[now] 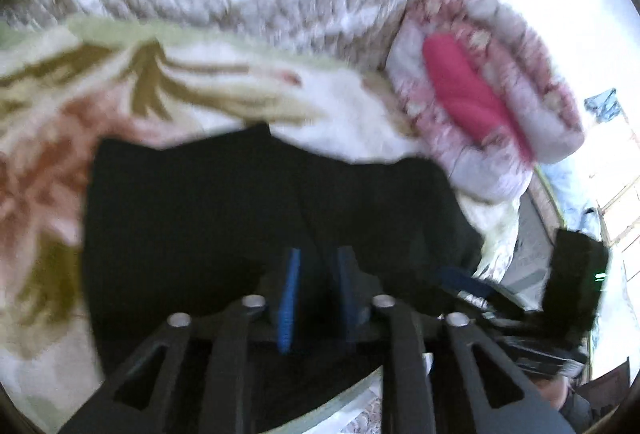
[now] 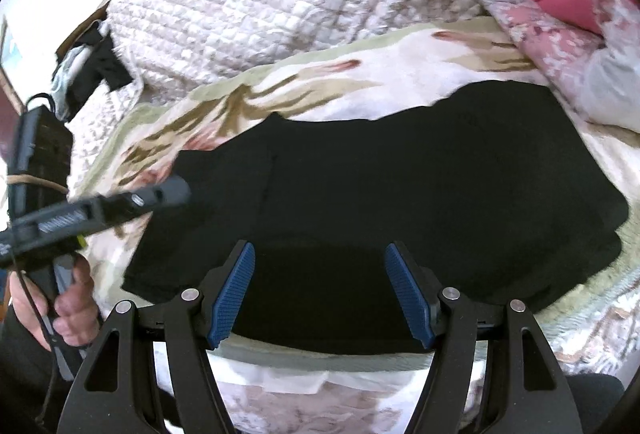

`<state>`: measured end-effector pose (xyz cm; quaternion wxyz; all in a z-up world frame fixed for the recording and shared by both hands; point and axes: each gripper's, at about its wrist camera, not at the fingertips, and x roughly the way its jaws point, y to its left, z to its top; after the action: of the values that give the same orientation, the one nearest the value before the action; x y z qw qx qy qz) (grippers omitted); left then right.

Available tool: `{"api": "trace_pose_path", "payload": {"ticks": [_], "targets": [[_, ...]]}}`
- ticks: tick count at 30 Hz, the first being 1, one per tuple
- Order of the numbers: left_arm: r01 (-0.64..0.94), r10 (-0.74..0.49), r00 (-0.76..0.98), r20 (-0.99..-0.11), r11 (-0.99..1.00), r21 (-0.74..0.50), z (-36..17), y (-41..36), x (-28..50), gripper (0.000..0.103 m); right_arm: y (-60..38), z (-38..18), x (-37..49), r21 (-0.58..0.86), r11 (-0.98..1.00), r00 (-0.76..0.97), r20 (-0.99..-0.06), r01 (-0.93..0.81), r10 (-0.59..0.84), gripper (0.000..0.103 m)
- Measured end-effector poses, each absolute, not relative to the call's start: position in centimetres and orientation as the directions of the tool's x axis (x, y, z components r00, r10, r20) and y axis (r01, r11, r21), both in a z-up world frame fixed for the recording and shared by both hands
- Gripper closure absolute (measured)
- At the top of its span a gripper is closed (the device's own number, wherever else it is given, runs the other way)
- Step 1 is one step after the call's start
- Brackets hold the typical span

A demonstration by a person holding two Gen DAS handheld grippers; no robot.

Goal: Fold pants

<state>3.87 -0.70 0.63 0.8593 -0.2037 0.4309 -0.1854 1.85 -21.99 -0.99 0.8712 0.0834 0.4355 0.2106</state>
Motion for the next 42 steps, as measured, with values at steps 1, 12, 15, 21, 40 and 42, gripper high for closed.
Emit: {"api": "trace_pose_path", "payload": {"ticks": [1, 12, 15, 21, 40, 42], "targets": [[0.136, -0.480, 0.584, -0.654, 0.853, -0.505, 1.2, 0.0, 3.4, 0.072, -21.5, -1.1, 2.0, 0.349, 0.885, 0.515, -0.722, -0.307, 0.463, 0.035], [-0.120, -0.189, 0.605, -0.774, 0.939, -0.323, -2.0, 7.3, 0.0, 0.072, -16.3, -4.4, 6.0, 0.509, 0.774, 0.326, -0.710, -0.375, 0.625, 0.048], [-0.116, -0.198, 0.592, -0.781, 0.938, -0.325, -2.7, 7.2, -0.8, 0.072, -15.5, -4.8, 7.2, 0.533, 0.756, 0.312, -0.695, -0.381, 0.647, 0.048], [-0.106, -0.217, 0.589, -0.778, 0.934, -0.341, -2.9, 6.7, -0.8, 0.072, -14.6, -5.1, 8.2, 0.615, 0.699, 0.250, -0.658, -0.364, 0.710, 0.074], [-0.047, -0.210, 0.622, -0.754, 0.952, -0.304, -0.9, 4.8, 1.0, 0.072, -18.2, -3.4, 8.8, 0.466, 0.836, 0.385, -0.743, -0.290, 0.548, 0.089], [-0.023, -0.204, 0.637, -0.743, 0.959, -0.283, -0.3, 4.2, 2.2, 0.072, -18.6, -2.2, 8.1, 0.450, 0.841, 0.432, -0.722, -0.302, 0.541, 0.089]]}}
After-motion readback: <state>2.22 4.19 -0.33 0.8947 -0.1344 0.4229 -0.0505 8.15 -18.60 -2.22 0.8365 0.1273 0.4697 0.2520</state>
